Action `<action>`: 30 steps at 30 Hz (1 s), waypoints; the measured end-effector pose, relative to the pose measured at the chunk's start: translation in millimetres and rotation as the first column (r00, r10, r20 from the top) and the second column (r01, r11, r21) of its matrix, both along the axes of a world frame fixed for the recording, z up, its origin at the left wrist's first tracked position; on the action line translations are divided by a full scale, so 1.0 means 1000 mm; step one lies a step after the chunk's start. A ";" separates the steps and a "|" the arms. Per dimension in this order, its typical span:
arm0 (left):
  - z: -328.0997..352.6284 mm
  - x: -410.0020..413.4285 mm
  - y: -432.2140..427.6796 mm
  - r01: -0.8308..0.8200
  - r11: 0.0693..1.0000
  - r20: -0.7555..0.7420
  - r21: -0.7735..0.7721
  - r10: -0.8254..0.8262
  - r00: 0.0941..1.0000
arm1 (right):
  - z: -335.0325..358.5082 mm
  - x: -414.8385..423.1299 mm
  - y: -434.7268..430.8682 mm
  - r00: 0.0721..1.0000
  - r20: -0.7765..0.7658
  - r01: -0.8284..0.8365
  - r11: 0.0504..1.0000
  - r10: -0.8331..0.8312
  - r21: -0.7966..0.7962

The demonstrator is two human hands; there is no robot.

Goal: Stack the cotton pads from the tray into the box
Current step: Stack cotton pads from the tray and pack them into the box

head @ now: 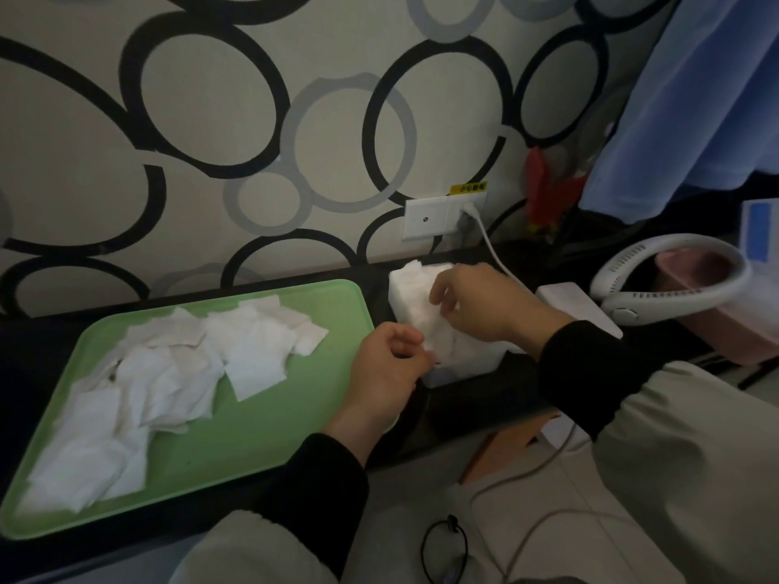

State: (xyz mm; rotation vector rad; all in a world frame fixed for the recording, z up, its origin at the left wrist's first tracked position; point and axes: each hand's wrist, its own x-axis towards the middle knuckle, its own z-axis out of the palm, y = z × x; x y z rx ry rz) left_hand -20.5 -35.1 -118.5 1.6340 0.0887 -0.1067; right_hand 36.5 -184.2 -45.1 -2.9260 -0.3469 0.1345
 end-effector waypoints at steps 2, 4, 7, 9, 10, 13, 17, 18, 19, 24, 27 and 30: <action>0.000 0.000 0.000 -0.006 1.000 0.003 0.001 0.006 1.000 | 0.006 -0.005 -0.004 0.999 0.043 -0.009 0.997 0.006 0.076; -0.001 0.000 0.000 -0.014 1.000 0.005 0.009 0.014 1.000 | 0.008 -0.011 -0.003 0.997 -0.015 -0.070 0.995 0.071 0.067; -0.002 -0.001 0.000 -0.020 1.000 0.008 0.006 0.020 1.000 | 0.000 -0.019 0.003 0.979 -0.155 -0.139 0.989 0.131 -0.043; -0.001 -0.001 0.002 -0.028 1.000 0.002 0.005 0.028 1.000 | -0.005 -0.021 0.007 0.979 -0.136 -0.173 0.972 0.152 -0.160; 0.001 -0.002 0.004 -0.034 0.999 -0.003 0.009 0.034 0.999 | -0.005 -0.022 0.009 0.979 -0.128 -0.185 0.961 0.161 -0.204; 0.006 -0.004 0.015 -0.052 0.998 -0.007 0.032 0.052 0.999 | 0.001 -0.025 0.011 0.975 -0.162 -0.189 0.955 0.154 -0.230; 0.016 -0.009 0.039 -0.095 0.994 -0.010 0.045 0.096 0.995 | 0.009 -0.031 0.018 0.993 -0.092 -0.083 0.994 0.077 -0.072; 0.019 -0.012 0.048 -0.105 0.993 -0.008 0.047 0.106 0.994 | 0.011 -0.032 0.022 0.998 -0.046 -0.044 0.999 0.044 -0.015; 0.023 -0.014 0.056 -0.113 0.992 -0.005 0.049 0.113 0.994 | 0.011 -0.032 0.025 1.000 0.004 -0.005 0.999 0.005 0.036; 0.036 -0.026 0.103 -0.183 0.981 -0.006 0.062 0.184 0.983 | 0.015 -0.043 0.069 0.993 0.104 0.005 0.930 -0.046 0.368; 0.038 -0.033 0.133 -0.238 0.967 -0.010 0.088 0.240 0.971 | 0.009 -0.050 0.106 1.000 0.001 0.019 0.850 -0.023 0.526; 0.038 -0.040 0.167 -0.282 0.948 -0.031 0.148 0.290 0.957 | -0.008 -0.053 0.138 0.996 -0.090 0.060 0.791 -0.006 0.609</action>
